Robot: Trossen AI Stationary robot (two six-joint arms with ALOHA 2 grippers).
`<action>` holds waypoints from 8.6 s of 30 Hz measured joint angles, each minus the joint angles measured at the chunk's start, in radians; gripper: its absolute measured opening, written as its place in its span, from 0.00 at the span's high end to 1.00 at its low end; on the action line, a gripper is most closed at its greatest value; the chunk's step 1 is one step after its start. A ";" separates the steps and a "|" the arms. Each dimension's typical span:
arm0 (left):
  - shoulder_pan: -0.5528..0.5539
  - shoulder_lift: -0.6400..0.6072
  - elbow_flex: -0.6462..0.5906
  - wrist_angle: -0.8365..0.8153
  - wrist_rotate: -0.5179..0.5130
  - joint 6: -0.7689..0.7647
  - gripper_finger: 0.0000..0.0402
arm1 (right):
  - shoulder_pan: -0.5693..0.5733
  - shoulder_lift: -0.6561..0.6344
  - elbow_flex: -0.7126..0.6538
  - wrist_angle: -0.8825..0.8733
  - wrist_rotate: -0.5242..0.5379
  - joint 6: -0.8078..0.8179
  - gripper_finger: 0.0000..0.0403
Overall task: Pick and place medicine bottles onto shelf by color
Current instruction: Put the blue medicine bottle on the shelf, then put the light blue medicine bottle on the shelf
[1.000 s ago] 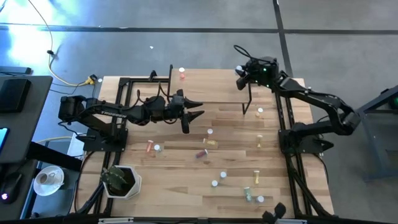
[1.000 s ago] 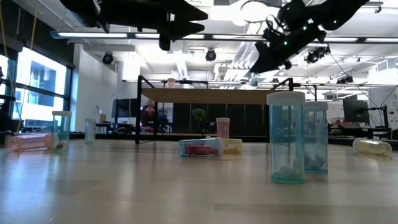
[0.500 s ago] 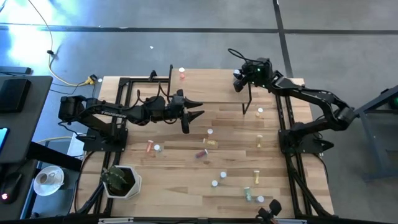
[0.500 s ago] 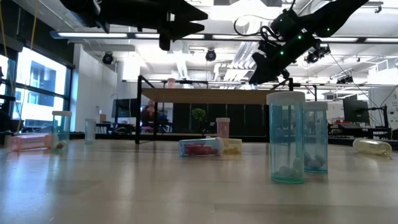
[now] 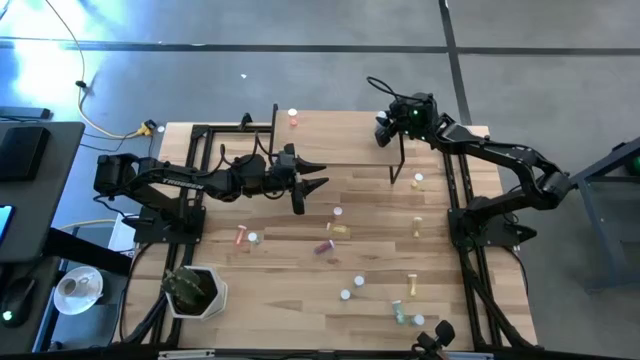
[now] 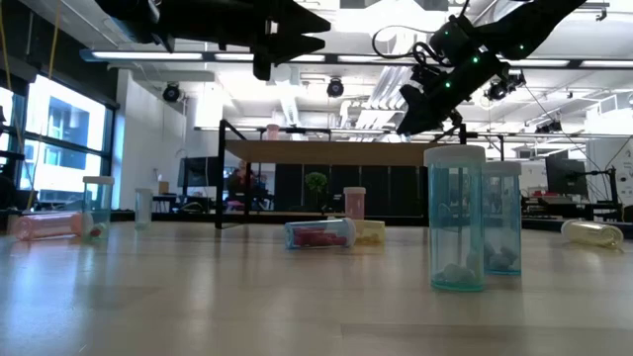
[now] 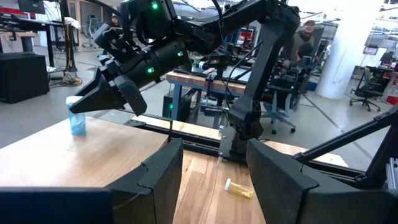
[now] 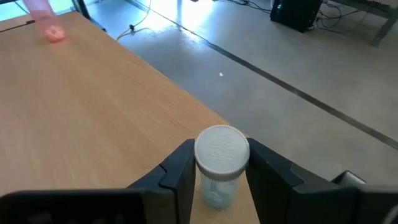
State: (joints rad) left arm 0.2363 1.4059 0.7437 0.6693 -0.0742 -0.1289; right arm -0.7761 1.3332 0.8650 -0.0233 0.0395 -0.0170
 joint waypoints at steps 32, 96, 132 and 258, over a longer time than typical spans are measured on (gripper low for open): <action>0.000 0.000 0.000 -0.004 -0.019 0.001 0.58 | -0.005 -0.031 -0.003 0.058 0.018 -0.009 0.56; -0.444 -0.332 0.000 -1.155 0.016 -0.108 0.58 | 0.384 -0.387 -0.002 -0.228 -0.023 0.018 0.56; -0.500 -0.326 -0.099 -1.403 -0.113 -0.342 0.43 | 0.385 -0.385 -0.002 -0.253 -0.024 0.018 0.56; 0.399 0.155 1.108 -1.391 -0.136 0.472 0.71 | 0.384 -0.385 -0.002 -0.297 -0.024 0.070 0.56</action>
State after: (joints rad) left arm 0.6350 1.5612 1.8519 -0.7213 -0.2100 0.3429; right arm -0.3919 0.9478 0.8631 -0.3199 0.0151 0.0529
